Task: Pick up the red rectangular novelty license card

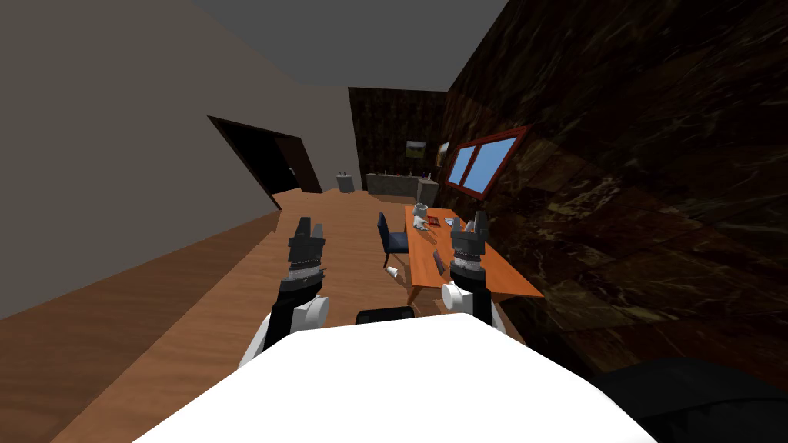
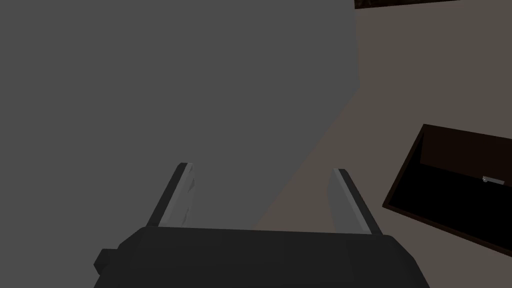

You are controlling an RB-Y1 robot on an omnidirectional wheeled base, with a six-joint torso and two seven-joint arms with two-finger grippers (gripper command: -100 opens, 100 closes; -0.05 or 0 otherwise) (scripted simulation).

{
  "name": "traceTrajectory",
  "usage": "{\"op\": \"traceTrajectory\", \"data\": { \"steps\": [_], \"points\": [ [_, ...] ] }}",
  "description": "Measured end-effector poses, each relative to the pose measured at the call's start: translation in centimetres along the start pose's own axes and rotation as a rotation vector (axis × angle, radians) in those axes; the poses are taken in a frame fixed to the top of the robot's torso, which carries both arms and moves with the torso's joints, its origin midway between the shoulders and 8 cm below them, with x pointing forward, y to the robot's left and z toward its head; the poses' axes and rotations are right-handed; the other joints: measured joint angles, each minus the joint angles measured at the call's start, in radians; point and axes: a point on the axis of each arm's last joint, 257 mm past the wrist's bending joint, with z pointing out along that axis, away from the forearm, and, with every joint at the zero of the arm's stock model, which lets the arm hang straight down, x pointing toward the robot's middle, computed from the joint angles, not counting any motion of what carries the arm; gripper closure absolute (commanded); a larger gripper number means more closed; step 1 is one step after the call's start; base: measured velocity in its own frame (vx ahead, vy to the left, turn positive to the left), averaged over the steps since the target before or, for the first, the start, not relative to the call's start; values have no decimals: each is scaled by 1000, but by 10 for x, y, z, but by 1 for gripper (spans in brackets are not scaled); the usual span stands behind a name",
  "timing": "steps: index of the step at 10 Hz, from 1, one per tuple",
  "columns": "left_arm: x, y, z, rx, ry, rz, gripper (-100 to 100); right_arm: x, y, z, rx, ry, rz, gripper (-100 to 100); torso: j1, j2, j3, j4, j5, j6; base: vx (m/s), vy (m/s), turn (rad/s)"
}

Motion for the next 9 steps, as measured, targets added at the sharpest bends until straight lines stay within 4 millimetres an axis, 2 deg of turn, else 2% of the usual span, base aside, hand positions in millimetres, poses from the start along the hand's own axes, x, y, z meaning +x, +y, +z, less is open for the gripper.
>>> {"op": "traceTrajectory", "data": {
  "steps": [2, 5, 7, 9],
  "points": [
    [0, 0, 0, 0, 0, 0, 0, 10, -9, -4, 28, 57, -1, -100, 1, 2, 1, 0, 0, 0, -39, 23, 7],
    [0, 0, 0, 0, 0, 0, 0, 34, -40, -24, 118, 161, 13, -100, 2, 4, 2, 1, 0, 0, -59, 32, 6],
    [0, 0, 0, 0, 0, 0, 0, 41, -57, -36, 167, 215, 16, -100, 2, 4, 2, 1, 0, 0, -66, 46, 7],
    [0, 0, 0, 0, 0, 0, 0, 56, -82, -63, 264, 289, 32, -100, 3, 6, 4, 1, 1, 0, -112, 52, 4]
  ]
}}
